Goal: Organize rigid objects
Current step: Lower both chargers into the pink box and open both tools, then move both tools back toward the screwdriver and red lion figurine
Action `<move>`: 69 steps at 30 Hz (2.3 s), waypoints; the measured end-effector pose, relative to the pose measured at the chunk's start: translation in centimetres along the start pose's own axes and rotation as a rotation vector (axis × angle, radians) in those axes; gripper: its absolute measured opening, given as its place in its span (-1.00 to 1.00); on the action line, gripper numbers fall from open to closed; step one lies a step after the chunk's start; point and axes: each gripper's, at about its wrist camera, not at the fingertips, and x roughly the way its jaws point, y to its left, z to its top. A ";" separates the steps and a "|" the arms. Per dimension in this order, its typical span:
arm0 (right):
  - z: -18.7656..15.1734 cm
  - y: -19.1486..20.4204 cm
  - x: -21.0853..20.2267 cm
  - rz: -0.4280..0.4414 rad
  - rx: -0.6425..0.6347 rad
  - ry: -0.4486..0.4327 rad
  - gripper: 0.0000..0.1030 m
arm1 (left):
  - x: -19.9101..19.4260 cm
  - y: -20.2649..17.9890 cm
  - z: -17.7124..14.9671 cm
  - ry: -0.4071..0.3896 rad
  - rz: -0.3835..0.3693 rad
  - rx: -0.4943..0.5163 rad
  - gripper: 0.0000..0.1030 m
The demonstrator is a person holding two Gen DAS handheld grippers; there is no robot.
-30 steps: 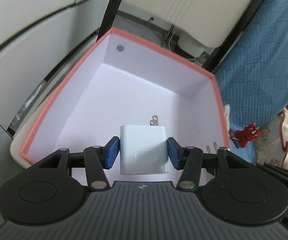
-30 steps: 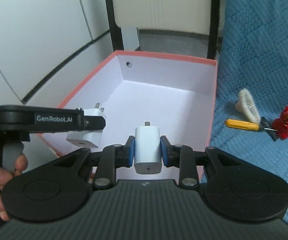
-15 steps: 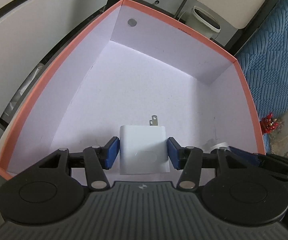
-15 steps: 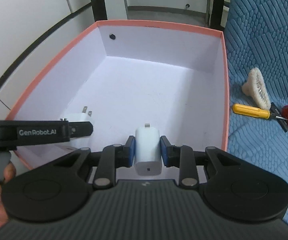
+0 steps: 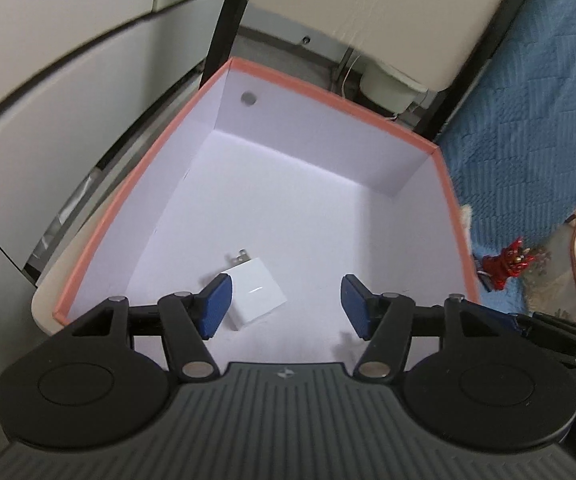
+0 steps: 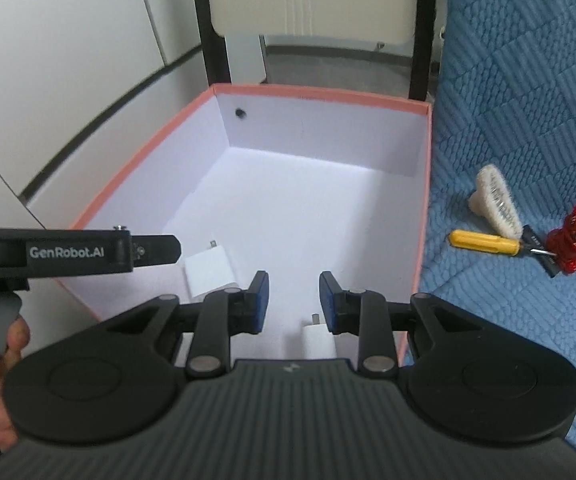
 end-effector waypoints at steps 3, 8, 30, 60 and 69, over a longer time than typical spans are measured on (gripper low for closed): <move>-0.3 -0.5 -1.7 0.005 0.004 -0.026 -0.40 | -1.8 -1.1 -0.5 -0.025 -0.009 0.011 0.28; -1.1 -1.4 -4.7 0.004 0.009 -0.071 -0.40 | -4.5 -3.6 -1.6 -0.058 -0.015 0.034 0.28; -8.3 -7.9 -18.8 -0.099 0.062 -0.229 -0.40 | -12.1 -15.0 -9.4 -0.117 -0.112 0.156 0.28; -16.4 -18.0 -22.0 -0.258 0.225 -0.243 -0.40 | -8.3 -25.7 -17.0 -0.049 -0.191 0.305 0.28; -15.4 -21.5 -16.9 -0.280 0.274 -0.237 -0.40 | -0.8 -28.3 -14.3 -0.030 -0.171 0.346 0.33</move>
